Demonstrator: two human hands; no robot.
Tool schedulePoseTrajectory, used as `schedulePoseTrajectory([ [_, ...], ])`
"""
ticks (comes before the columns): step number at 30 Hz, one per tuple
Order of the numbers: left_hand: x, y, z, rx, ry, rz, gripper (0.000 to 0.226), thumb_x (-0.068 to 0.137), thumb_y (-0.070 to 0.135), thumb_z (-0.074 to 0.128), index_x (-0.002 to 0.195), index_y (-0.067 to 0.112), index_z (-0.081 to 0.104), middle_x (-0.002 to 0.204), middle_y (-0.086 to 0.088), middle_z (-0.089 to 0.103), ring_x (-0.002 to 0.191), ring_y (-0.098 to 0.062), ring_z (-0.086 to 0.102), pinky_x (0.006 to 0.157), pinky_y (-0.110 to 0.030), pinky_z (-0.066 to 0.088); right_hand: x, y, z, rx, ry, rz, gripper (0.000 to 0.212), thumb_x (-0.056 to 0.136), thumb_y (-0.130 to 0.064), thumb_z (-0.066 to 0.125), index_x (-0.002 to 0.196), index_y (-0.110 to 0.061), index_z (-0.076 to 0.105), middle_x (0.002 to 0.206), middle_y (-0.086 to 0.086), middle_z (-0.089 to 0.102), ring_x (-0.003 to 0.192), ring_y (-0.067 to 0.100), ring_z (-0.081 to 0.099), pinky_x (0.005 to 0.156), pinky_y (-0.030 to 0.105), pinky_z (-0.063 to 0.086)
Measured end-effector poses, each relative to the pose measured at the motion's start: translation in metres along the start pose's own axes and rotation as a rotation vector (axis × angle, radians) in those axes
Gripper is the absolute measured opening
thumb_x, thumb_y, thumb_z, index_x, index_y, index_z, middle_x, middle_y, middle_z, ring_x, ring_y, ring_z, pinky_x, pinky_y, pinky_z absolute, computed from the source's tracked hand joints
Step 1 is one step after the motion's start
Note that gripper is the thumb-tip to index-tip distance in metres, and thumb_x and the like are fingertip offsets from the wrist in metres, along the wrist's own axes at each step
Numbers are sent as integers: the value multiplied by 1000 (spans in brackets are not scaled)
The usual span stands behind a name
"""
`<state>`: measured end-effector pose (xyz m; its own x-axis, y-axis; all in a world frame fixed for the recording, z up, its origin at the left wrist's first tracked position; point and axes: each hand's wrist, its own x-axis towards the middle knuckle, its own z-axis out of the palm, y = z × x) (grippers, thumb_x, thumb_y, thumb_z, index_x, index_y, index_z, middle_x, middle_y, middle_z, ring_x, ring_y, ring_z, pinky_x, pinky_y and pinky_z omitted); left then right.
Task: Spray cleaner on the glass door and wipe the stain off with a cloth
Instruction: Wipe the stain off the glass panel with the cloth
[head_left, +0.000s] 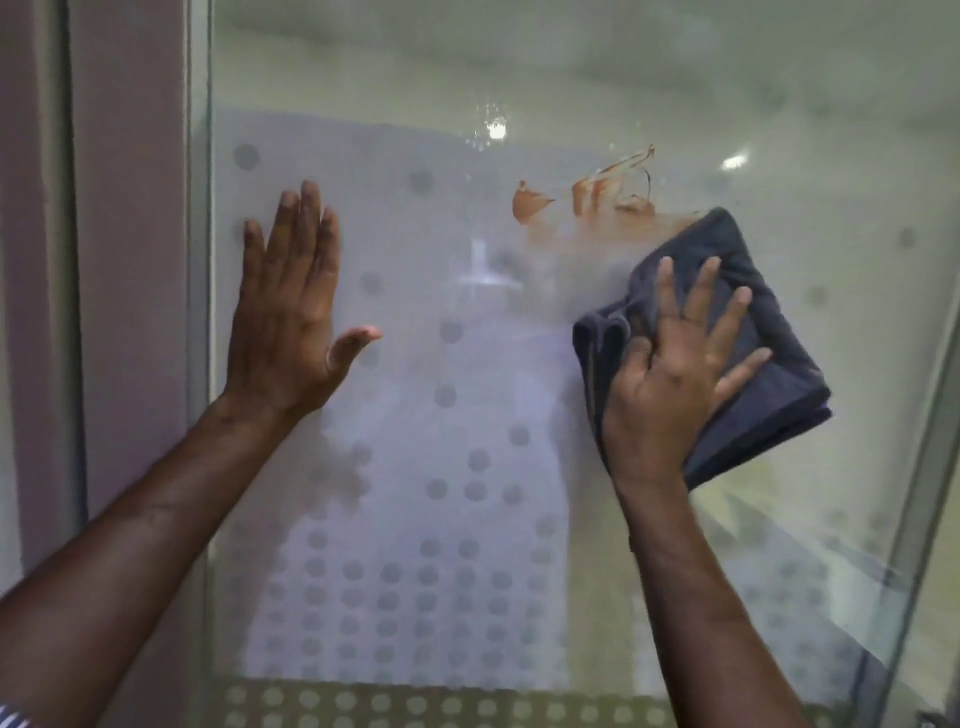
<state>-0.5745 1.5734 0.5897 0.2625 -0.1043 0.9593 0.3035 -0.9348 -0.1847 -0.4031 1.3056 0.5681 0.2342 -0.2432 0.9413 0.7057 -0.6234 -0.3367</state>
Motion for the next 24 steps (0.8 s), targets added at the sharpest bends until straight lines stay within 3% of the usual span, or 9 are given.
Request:
schedulePoseTrajectory([
  [2, 0, 0, 1, 7, -1, -3, 107, 93, 79, 3, 161, -3, 12, 169, -29, 8, 159, -42, 7, 128, -61, 2, 2, 1, -2, 67, 5, 61, 67, 95, -29, 42, 160, -39, 31, 174, -7, 16, 162, 26, 7, 123, 71, 1],
  [5, 0, 0, 0, 14, -13, -3, 107, 93, 79, 2, 161, -2, 11, 170, -28, 7, 160, -41, 6, 128, -61, 3, 5, -19, 2, 126, -18, -6, 65, 97, -25, 42, 160, -36, 33, 174, -3, 17, 162, 28, 6, 125, 69, -1],
  [10, -1, -3, 1, -7, -16, 7, 107, 92, 80, 1, 162, 0, 10, 171, -25, 6, 160, -38, 4, 129, -60, 2, -16, -78, 19, 49, -126, -454, 57, 105, -28, 51, 160, -27, 37, 172, 6, 24, 161, 33, 12, 128, 61, 0],
  [14, -1, -3, 0, -4, -12, 10, 104, 94, 79, 4, 162, 1, 11, 171, -23, 6, 160, -37, 5, 129, -58, 2, -32, -80, 19, 39, -209, -692, 64, 106, -42, 51, 161, -15, 34, 172, 11, 23, 161, 34, 11, 128, 45, -11],
  [16, 0, -3, -1, 4, -18, 14, 102, 96, 78, 6, 162, 1, 11, 171, -23, 6, 160, -38, 5, 129, -57, 1, -32, -63, 13, -89, -202, -652, 80, 103, -63, 43, 164, -14, 25, 173, 7, 18, 162, 30, 9, 127, 57, -8],
  [18, 0, -4, -1, 20, -27, 14, 99, 97, 76, 8, 162, 1, 10, 172, -22, 5, 160, -38, 4, 129, -57, -1, -29, -48, 7, -221, -164, -567, 81, 101, -69, 37, 165, -21, 23, 174, 2, 17, 161, 29, 10, 122, 72, 1],
  [20, -2, -5, -1, 52, -47, 17, 98, 98, 75, 9, 163, 1, 8, 172, -22, 2, 160, -37, 3, 129, -57, -2, -23, -40, 4, -279, -120, -485, 70, 101, -52, 45, 164, -29, 25, 173, 1, 19, 161, 30, 12, 117, 79, 7],
  [24, -5, -4, -2, 114, -83, 25, 99, 98, 76, 5, 163, 1, 4, 172, -21, -2, 160, -37, 0, 128, -62, 1, -18, -55, 7, -228, -63, -202, 73, 94, -23, 55, 162, -34, 30, 173, 0, 19, 161, 30, 11, 116, 80, 8],
])
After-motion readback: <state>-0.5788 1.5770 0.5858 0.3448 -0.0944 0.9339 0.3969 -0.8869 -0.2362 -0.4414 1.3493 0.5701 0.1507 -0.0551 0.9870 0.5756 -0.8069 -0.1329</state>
